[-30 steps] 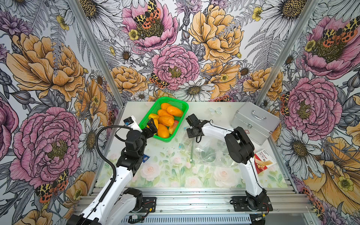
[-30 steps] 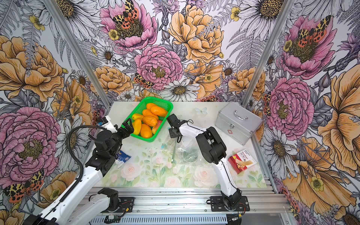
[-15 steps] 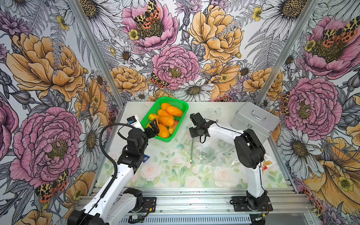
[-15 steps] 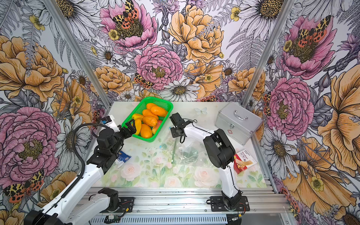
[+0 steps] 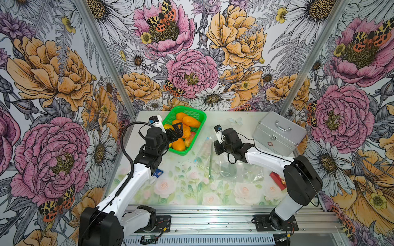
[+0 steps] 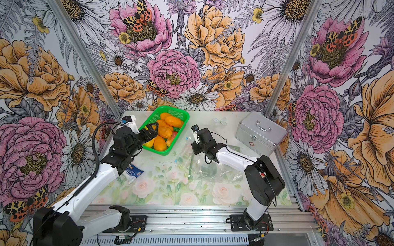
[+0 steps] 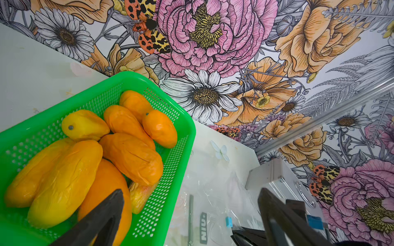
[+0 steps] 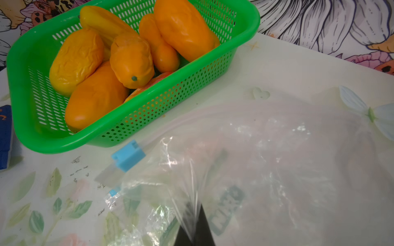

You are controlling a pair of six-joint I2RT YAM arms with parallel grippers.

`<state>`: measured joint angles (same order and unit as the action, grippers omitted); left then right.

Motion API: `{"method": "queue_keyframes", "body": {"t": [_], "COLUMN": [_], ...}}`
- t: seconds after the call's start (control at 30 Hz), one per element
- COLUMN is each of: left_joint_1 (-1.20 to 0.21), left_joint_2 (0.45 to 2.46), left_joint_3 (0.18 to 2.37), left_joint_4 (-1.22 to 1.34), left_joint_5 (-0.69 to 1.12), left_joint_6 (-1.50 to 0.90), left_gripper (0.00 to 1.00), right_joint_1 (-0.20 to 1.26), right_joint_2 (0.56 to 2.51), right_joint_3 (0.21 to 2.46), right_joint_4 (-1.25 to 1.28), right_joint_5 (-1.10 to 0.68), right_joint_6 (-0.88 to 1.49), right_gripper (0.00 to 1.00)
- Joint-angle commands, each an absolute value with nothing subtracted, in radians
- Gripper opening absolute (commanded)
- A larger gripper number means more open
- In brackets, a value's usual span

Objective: Place the mango in a zip-top bag and seal the zipper
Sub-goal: Pick up the zipper food storage bag, then open the zipper of the food storage bag.

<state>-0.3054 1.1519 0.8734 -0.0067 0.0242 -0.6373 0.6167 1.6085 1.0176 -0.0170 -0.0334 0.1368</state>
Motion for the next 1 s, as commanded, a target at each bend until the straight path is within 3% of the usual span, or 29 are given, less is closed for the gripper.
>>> {"method": "queue_keyframes", "body": {"t": [0.0, 0.47, 0.8, 0.97], "left_joint_1": [-0.341, -0.400, -0.439, -0.445], "left_joint_2": [1.210, 1.503, 1.584, 1.587], "left_joint_3": [0.954, 1.184, 1.227, 1.223], "left_joint_4": [-0.020, 0.049, 0.049, 0.049], "left_joint_5": [0.130, 0.358, 0.539, 0.552], "left_joint_6": [-0.711, -0.869, -0.887, -0.888], "left_gripper": [0.98, 0.80, 0.69, 0.59], "right_joint_1": [0.626, 0.705, 0.723, 0.723], "right_joint_2": [1.507, 1.371, 1.358, 1.369], "right_joint_3": [0.938, 0.859, 0.875, 0.893], "right_joint_4": [0.225, 0.234, 0.199, 0.192], "right_joint_5": [-0.108, -0.090, -0.094, -0.090], "right_joint_6": [0.073, -0.049, -0.106, -0.128], "right_gripper": [0.00, 0.00, 0.00, 0.00]}}
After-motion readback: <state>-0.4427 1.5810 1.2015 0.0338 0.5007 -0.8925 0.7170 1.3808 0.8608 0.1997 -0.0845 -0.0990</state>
